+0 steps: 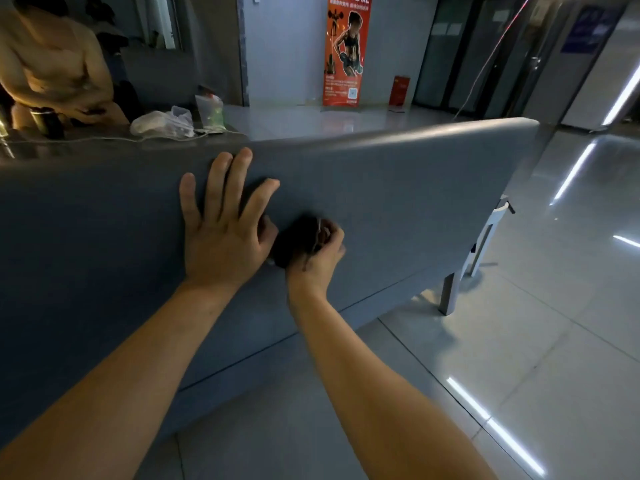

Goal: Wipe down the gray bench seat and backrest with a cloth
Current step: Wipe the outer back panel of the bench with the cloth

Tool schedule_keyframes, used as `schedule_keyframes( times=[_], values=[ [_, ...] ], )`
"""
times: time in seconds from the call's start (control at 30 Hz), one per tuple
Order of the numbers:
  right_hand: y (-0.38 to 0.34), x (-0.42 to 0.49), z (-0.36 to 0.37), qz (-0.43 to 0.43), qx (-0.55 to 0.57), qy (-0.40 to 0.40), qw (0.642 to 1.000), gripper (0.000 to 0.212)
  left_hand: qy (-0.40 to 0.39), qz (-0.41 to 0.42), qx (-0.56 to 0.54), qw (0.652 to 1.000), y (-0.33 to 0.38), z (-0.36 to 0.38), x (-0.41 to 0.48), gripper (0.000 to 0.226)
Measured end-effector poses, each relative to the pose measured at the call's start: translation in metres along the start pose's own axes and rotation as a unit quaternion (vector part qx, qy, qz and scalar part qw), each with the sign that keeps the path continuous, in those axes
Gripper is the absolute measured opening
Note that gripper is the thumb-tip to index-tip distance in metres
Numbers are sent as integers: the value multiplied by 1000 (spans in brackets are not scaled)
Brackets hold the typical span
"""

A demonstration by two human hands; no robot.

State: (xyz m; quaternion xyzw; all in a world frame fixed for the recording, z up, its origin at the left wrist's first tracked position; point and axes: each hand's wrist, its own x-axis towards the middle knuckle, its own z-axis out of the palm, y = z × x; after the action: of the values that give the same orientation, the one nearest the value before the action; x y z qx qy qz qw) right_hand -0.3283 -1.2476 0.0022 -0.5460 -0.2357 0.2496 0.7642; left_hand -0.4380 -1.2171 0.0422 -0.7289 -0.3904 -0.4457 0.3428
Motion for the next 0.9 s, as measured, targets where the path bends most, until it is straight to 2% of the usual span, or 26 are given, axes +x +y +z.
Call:
schedule_keyframes(
  times=[0.1, 0.2, 0.3, 0.37, 0.43, 0.47, 0.53, 0.67, 0.77, 0.83, 0.9],
  values=[
    [2, 10, -7, 20, 23, 17, 999, 8, 17, 5, 17, 1000, -1, 4, -1, 49],
    [-3, 11, -8, -30, 40, -8, 999, 16, 24, -9, 20, 999, 2, 3, -2, 49],
    [-25, 17, -8, -73, -29, 22, 997, 5, 23, -9, 14, 1000, 4, 0, -1, 47],
    [-50, 20, -2, -84, -20, 40, 995, 7, 17, -16, 7, 1000, 3, -5, 1, 45],
    [-73, 18, 4, -117, -40, 39, 992, 21, 10, -16, 6, 1000, -1, -13, 3, 42],
    [-77, 16, 8, -117, -8, 33, 993, 27, 3, -11, 2, 1000, -5, -17, 5, 43],
    [-81, 3, 11, -105, 34, 23, 994, 27, -14, 11, 2, 1000, -16, -28, 9, 48],
    [-71, -17, 13, -167, 36, 36, 985, 23, -43, 66, 16, 997, -37, -37, 14, 58],
    [-35, -26, 20, -135, 23, 9, 991, 31, -52, 66, 24, 996, -38, -33, 0, 67],
    [-10, -39, 25, -83, 15, -12, 996, 37, -43, 79, 9, 996, -40, -28, -6, 71],
    [7, -49, 28, -33, 28, -6, 999, 35, -34, 95, 4, 995, -44, -24, -7, 73]
  ],
)
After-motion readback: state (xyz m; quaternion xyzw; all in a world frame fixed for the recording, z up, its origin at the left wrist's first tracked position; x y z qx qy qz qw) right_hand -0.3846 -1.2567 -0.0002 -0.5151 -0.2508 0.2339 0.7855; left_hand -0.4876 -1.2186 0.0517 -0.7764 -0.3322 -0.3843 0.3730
